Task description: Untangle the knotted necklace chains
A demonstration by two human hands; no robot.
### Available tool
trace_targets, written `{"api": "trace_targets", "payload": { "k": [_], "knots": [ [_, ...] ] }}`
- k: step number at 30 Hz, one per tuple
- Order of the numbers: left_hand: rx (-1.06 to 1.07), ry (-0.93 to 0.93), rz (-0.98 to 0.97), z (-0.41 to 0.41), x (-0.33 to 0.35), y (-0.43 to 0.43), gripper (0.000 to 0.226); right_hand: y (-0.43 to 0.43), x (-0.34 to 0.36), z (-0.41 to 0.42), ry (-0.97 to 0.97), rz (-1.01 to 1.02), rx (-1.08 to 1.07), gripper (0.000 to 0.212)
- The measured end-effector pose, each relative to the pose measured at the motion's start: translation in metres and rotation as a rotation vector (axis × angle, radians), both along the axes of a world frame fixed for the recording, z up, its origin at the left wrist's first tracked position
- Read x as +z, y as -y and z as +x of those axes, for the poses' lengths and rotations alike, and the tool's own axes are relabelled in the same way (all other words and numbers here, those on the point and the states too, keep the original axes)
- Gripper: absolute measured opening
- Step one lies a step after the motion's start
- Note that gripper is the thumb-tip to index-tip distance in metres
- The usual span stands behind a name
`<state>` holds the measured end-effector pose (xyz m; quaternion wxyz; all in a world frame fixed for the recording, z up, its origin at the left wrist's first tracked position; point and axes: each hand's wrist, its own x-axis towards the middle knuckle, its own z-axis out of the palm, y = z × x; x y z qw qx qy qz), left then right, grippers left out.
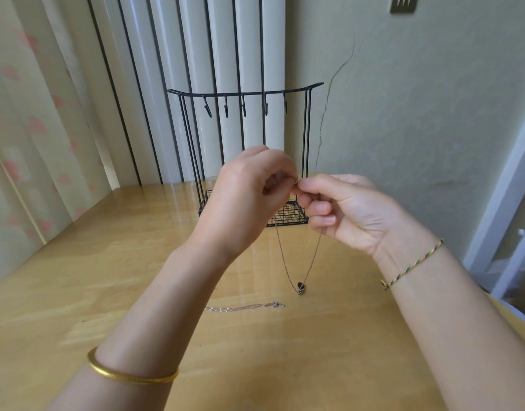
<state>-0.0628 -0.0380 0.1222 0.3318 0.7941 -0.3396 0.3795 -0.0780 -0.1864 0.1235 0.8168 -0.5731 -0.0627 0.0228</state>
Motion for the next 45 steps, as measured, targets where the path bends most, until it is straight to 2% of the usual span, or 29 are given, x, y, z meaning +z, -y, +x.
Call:
{"api": "trace_targets", "payload": {
  "k": [11, 17, 19, 22, 24, 29, 31, 35, 39, 43, 45],
  "knots": [
    [-0.012, 0.057, 0.095, -0.002, 0.0, -0.001, 0.007, -0.003, 0.002, 0.001, -0.003, -0.083, -0.048, 0.031],
    [-0.005, 0.025, 0.092, -0.005, 0.003, 0.002, 0.007, -0.007, -0.001, 0.0, 0.025, -0.065, -0.081, 0.039],
    [-0.011, -0.103, 0.005, -0.007, 0.004, 0.003, 0.008, -0.006, -0.003, 0.0, 0.009, -0.032, -0.072, 0.039],
    [-0.15, -0.472, -0.242, -0.008, 0.006, 0.002, 0.011, -0.003, -0.004, -0.002, -0.025, 0.002, -0.01, 0.019],
    [-0.253, -0.636, -0.367, -0.01, 0.006, 0.0, 0.011, 0.0, -0.005, -0.004, -0.044, 0.015, 0.03, 0.014],
    [-0.375, -0.749, -0.439, -0.012, 0.004, -0.003, 0.016, -0.001, -0.005, -0.01, -0.044, -0.002, 0.1, 0.006],
    [-0.393, -0.76, -0.446, -0.012, 0.003, -0.003, 0.018, -0.001, -0.005, -0.01, -0.048, -0.004, 0.111, 0.007],
    [-0.387, -0.7, -0.426, -0.012, 0.0, -0.004, 0.015, -0.001, -0.006, -0.009, -0.057, 0.01, 0.108, 0.023],
    [-0.395, -0.577, -0.365, -0.011, -0.002, -0.005, 0.002, -0.002, -0.005, -0.01, -0.037, -0.045, 0.135, 0.022],
    [-0.403, -0.5, -0.293, -0.01, -0.001, -0.006, 0.013, 0.0, -0.003, -0.011, -0.008, -0.106, 0.201, 0.016],
    [-0.404, -0.454, -0.256, -0.01, 0.0, -0.006, 0.008, 0.001, -0.003, -0.012, 0.01, -0.113, 0.222, 0.012]
  ]
}}
